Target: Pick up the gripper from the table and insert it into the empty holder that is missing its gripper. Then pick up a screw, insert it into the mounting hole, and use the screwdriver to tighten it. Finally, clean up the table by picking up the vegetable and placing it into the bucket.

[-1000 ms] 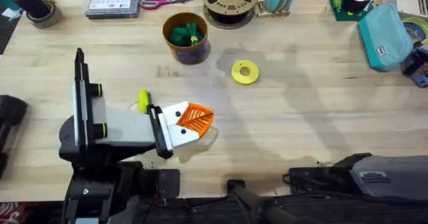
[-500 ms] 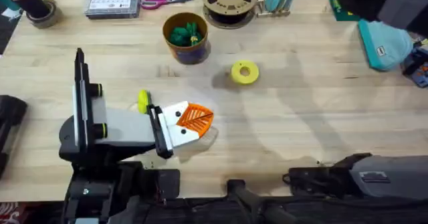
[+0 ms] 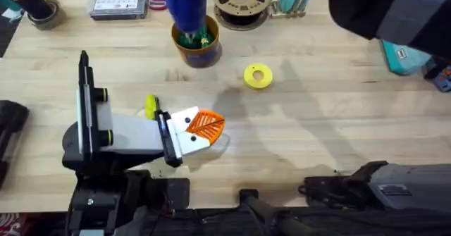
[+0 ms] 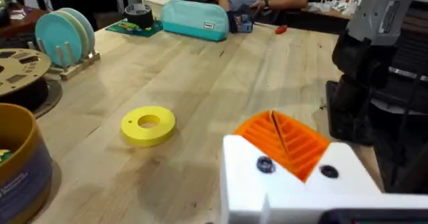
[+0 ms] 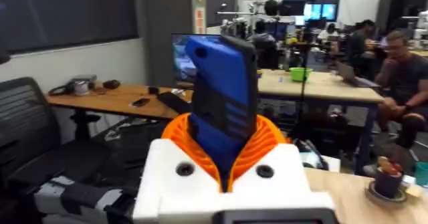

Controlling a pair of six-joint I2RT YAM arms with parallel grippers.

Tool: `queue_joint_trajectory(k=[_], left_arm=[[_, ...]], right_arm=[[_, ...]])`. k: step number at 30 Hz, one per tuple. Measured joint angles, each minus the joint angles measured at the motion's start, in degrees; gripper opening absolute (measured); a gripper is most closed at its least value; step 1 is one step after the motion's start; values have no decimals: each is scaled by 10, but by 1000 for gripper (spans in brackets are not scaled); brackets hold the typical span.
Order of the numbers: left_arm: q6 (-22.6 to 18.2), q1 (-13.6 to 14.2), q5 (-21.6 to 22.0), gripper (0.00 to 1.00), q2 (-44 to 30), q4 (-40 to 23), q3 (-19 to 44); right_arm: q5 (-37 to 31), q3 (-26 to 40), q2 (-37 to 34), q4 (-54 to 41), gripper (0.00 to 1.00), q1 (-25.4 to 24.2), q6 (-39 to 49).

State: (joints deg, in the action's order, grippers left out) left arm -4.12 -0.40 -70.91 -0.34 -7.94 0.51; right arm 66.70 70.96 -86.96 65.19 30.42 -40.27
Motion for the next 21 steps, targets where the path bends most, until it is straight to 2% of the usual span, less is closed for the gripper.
queue_joint_trajectory(k=[21], left_arm=[[0, 0, 0, 4, 0, 0, 0]], right_arm=[[18, -4, 0, 1, 24, 50, 39]])
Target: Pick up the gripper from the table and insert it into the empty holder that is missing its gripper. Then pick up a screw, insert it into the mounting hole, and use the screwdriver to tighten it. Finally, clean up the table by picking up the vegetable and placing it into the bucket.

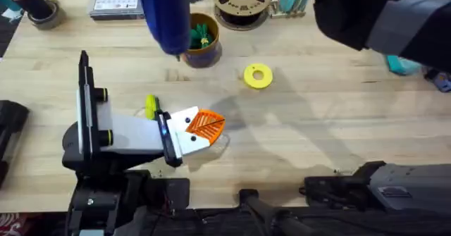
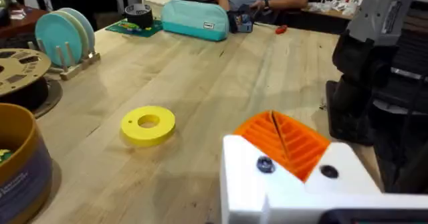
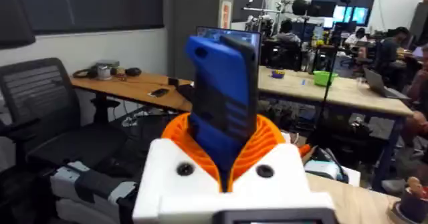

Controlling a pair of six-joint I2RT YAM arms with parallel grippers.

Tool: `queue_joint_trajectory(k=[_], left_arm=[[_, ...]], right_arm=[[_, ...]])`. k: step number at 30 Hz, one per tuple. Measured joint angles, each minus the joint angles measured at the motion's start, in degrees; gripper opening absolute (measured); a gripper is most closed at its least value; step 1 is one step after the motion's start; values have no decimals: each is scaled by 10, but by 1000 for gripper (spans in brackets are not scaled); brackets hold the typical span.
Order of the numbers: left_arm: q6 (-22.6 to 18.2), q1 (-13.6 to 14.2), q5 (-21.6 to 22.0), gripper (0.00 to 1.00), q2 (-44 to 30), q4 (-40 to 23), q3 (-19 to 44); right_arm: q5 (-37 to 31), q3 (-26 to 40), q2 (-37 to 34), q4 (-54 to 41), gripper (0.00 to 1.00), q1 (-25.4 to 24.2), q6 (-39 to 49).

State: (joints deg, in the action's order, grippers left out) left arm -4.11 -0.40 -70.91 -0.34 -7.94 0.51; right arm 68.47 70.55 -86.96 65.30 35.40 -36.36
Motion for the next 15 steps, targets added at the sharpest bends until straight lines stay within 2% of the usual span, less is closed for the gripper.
queue_joint_trajectory(k=[15], left_arm=[[0, 0, 0, 4, 0, 0, 0]], right_arm=[[4, -36, 0, 0, 24, 19, 9]])
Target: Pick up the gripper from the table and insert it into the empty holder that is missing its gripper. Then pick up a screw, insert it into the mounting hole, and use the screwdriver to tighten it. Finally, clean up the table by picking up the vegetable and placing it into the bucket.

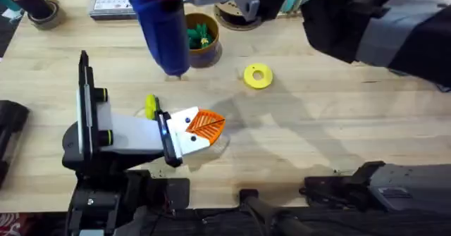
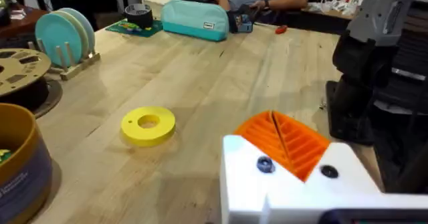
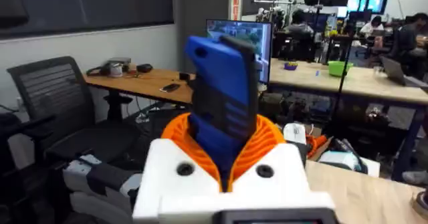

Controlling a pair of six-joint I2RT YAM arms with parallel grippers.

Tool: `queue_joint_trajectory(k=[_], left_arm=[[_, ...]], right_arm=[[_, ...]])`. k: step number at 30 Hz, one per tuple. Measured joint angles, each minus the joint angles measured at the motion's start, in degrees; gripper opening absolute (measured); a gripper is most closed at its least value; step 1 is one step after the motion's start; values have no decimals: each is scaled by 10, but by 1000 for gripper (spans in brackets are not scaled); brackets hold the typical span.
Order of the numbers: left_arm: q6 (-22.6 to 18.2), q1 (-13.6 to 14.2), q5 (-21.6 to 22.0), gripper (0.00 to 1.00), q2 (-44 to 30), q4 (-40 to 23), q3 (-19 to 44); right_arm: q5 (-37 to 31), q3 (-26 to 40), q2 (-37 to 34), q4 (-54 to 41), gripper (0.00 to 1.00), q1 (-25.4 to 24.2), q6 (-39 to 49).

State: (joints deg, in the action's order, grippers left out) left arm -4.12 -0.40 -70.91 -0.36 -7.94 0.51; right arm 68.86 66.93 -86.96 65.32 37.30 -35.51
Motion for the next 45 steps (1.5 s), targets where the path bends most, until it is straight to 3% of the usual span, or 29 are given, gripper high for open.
queue_joint_trajectory(k=[45], left_arm=[[0, 0, 0, 4, 0, 0, 0]], right_arm=[[20, -90, 0, 58, 24, 34, 43]])
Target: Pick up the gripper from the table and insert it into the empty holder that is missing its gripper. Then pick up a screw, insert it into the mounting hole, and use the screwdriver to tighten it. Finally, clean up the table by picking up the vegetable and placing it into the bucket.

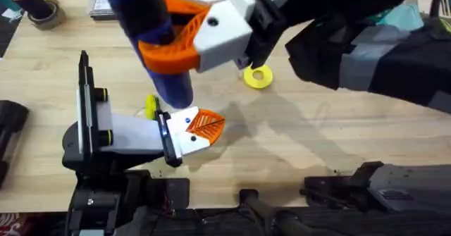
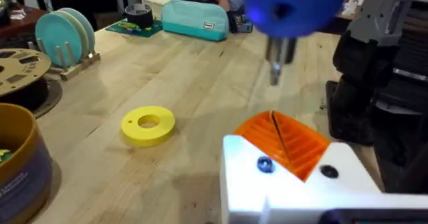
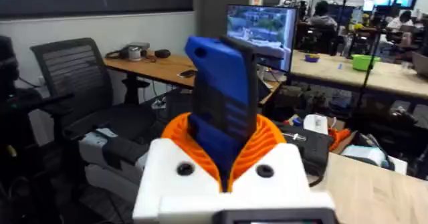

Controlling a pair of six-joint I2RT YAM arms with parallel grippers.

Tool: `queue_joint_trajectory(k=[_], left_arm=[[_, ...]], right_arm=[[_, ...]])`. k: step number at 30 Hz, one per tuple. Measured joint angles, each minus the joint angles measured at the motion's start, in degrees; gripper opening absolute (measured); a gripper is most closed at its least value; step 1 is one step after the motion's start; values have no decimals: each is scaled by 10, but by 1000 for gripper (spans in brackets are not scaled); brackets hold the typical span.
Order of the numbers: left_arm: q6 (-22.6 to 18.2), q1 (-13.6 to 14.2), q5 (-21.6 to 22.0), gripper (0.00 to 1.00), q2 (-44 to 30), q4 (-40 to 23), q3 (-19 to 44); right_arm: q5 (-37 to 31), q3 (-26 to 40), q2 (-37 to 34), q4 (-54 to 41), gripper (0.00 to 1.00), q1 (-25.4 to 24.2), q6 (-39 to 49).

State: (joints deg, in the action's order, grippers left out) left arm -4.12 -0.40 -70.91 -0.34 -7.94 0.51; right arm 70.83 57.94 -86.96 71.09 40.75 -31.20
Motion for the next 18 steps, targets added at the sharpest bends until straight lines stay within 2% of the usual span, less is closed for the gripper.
queue_joint_trajectory(k=[18], left_arm=[[0, 0, 0, 4, 0, 0, 0]], right_arm=[[7, -29, 0, 1, 24, 21, 30]])
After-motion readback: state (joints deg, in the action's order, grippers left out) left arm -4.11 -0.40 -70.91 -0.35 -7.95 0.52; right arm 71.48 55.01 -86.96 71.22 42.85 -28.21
